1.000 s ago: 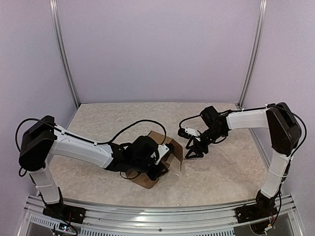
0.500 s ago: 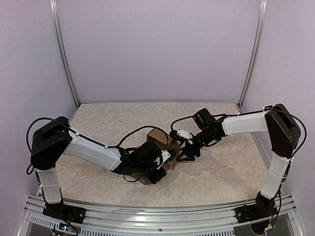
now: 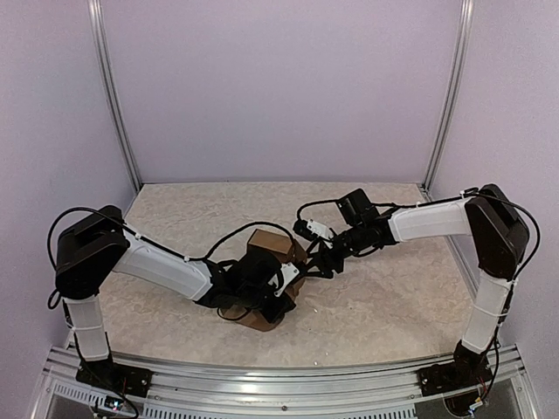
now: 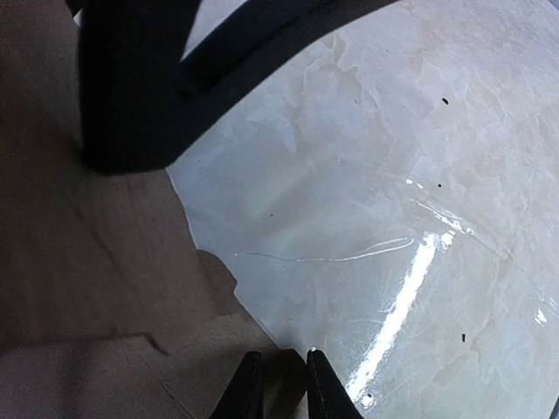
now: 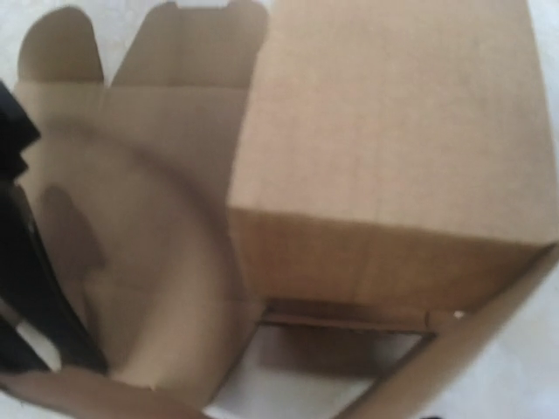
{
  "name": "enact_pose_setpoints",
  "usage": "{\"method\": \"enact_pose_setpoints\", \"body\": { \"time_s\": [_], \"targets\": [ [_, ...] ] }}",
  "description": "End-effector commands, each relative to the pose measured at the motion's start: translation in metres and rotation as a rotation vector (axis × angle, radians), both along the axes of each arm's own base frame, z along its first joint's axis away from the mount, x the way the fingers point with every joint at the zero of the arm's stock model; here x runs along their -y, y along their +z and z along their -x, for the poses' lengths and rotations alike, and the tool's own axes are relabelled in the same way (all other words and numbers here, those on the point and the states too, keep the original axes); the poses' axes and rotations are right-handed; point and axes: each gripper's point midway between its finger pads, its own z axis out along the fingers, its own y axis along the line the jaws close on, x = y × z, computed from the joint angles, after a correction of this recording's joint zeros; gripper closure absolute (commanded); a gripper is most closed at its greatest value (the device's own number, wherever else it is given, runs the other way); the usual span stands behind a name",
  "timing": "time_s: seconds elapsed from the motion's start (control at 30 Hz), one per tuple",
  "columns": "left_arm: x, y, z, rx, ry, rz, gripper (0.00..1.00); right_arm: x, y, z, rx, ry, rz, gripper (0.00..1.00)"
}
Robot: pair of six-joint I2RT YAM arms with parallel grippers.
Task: Fold the paper box
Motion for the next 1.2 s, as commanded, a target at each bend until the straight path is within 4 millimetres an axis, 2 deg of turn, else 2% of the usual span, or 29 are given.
{"method": "enact_pose_setpoints", "body": {
  "time_s": [0.0,0.17,0.3,0.5,0.77,0.87,1.0,1.1,1.17],
  "targets": [
    [0.0,-0.005,0.004,-0.005,-0.036,0.005,0.83,-0.026,0.003,0.002,0.012,0.025,-0.039,0.33],
    [-0.001,-0.003,0.004,0.001,-0.037,0.016,0.83,-0.041,0.005,-0.001,0.018,0.011,-0.071,0.32],
    [-0.002,0.001,0.006,0.006,-0.039,0.028,0.83,-0.049,0.009,-0.011,0.008,-0.051,-0.123,0.33],
    [0.002,0.009,0.005,0.033,-0.05,0.033,0.83,-0.068,0.021,-0.003,0.043,-0.037,-0.167,0.35],
    [0.009,0.05,0.006,0.126,-0.07,0.071,0.83,-0.074,0.015,-0.003,0.037,-0.018,-0.168,0.34],
    [0.003,0.06,0.008,0.151,-0.056,0.057,0.83,-0.075,0.017,-0.003,0.051,-0.002,-0.171,0.34],
    [-0.01,0.082,0.022,0.185,-0.051,0.041,0.83,-0.076,0.017,-0.005,0.064,0.006,-0.166,0.34],
    [-0.028,0.1,0.03,0.228,-0.017,0.04,0.82,-0.077,0.018,-0.004,0.068,0.017,-0.167,0.34],
    [-0.049,0.129,0.029,0.274,0.053,0.101,0.79,-0.078,0.016,-0.005,0.065,0.024,-0.164,0.34]
  ]
}}
